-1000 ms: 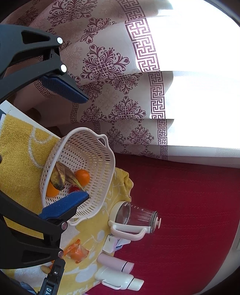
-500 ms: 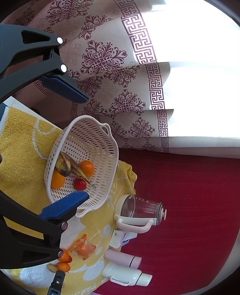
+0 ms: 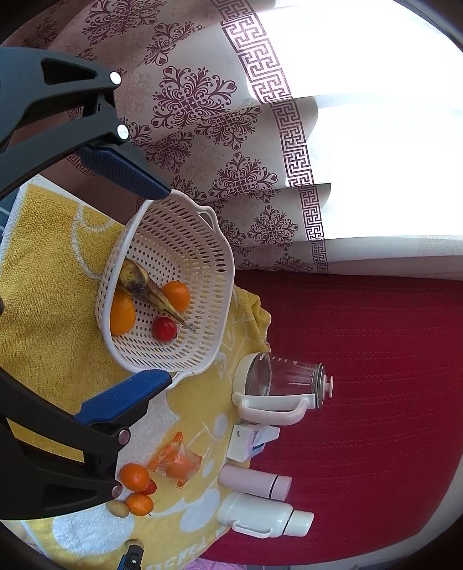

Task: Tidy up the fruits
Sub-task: 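Move the right tool toward the kiwi and open it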

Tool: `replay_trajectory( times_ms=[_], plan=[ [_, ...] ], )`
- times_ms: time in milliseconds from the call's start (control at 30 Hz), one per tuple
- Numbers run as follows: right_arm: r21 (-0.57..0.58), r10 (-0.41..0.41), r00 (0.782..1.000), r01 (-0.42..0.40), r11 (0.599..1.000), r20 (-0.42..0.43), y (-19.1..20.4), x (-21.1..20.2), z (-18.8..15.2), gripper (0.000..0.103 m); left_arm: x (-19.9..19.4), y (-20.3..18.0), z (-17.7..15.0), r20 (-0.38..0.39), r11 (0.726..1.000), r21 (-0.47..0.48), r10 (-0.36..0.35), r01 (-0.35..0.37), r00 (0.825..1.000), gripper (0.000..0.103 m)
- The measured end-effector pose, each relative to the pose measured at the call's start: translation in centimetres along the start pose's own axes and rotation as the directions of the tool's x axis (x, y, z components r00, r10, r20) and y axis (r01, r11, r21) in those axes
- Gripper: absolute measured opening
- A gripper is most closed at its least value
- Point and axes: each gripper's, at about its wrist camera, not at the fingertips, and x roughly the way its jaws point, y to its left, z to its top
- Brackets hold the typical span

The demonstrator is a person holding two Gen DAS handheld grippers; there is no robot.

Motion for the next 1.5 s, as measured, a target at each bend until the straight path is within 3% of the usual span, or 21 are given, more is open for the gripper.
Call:
replay_trajectory(
  times_ms=[233, 300, 667, 967, 1500],
  plan=[
    [-0.029, -0.080, 0.997, 0.079, 0.996, -0.009, -1.5, 0.8, 1.2, 0.056, -0.2, -1.6, -0.2, -0.007, 0.999, 0.035, -0.024, 0.024, 1.000, 0.097],
    [-0.047, -0.100, 0.995, 0.099, 0.994, -0.019, -1.6, 1.4, 1.6, 0.048, -0.3, -2.0, -0.3, -0.009, 0.998, 0.046, -0.031, 0.031, 0.999, 0.097],
    [-0.110, -0.112, 0.992, 0.104, 0.988, -0.063, -0.6, 3.9, 2.0, 0.041, -0.2, -3.7, -0.4, -0.022, 0.995, 0.081, -0.054, 0.056, 0.998, 0.097],
    [-0.137, -0.131, 0.991, 0.125, 0.983, -0.039, -0.4, 4.0, 1.9, 0.029, 0.3, -5.8, -0.3, -0.042, 0.989, 0.113, -0.090, 0.095, 0.995, 0.097],
    [-0.182, -0.150, 0.985, 0.163, 0.970, 0.080, 0.5, 2.0, 1.6, 0.029, 4.1, -11.7, 1.1, -0.135, 0.968, 0.164, -0.171, 0.192, 0.976, 0.097]
  ],
)
